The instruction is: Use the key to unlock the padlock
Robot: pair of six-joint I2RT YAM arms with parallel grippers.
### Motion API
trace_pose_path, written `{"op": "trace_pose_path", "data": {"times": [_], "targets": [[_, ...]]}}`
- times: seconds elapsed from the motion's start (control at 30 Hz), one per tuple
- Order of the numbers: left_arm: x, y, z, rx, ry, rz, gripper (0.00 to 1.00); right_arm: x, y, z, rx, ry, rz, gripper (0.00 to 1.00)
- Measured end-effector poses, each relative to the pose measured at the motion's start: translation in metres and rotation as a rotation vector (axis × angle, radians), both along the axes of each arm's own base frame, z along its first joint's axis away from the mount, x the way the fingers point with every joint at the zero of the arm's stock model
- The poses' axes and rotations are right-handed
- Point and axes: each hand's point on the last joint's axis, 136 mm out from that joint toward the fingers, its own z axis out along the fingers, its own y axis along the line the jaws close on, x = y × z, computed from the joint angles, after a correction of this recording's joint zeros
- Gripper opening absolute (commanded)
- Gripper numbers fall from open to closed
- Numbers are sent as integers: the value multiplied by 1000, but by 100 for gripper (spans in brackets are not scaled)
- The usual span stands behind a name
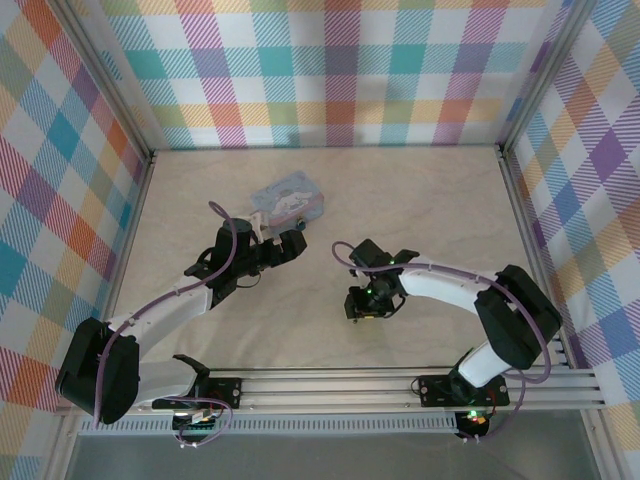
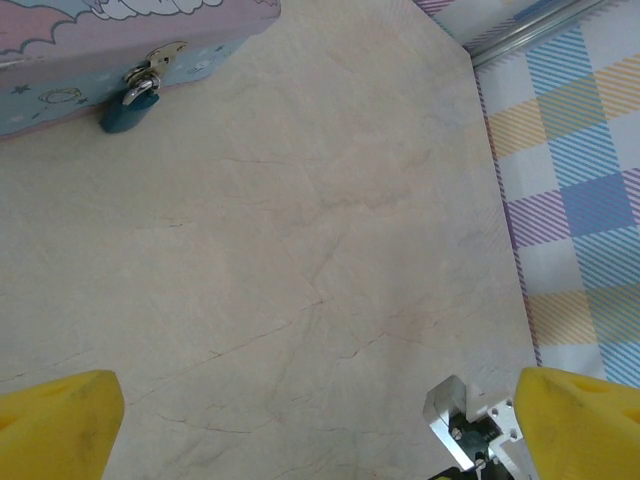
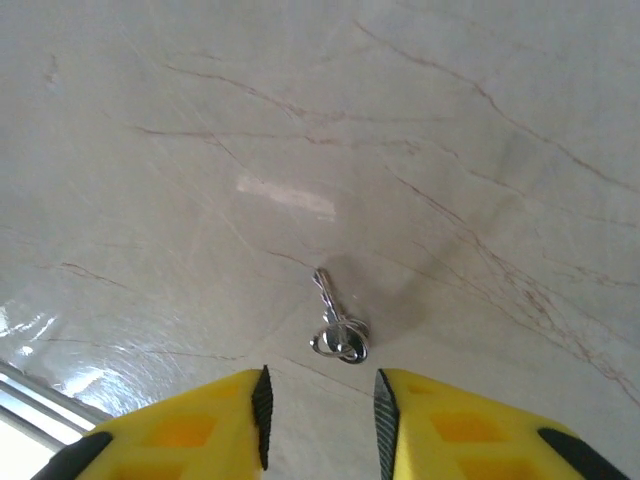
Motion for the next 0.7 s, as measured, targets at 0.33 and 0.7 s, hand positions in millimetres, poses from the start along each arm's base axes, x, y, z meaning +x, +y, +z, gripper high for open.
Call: {"op": "trace_pose_path", "data": {"times": [0.33, 0.7], "targets": [[0, 0, 0, 1, 0, 1, 100, 1, 7, -9, -64, 15, 26, 39], [1, 1, 0, 5, -2, 9, 100, -6, 3, -21, -179, 31, 61, 35]]}}
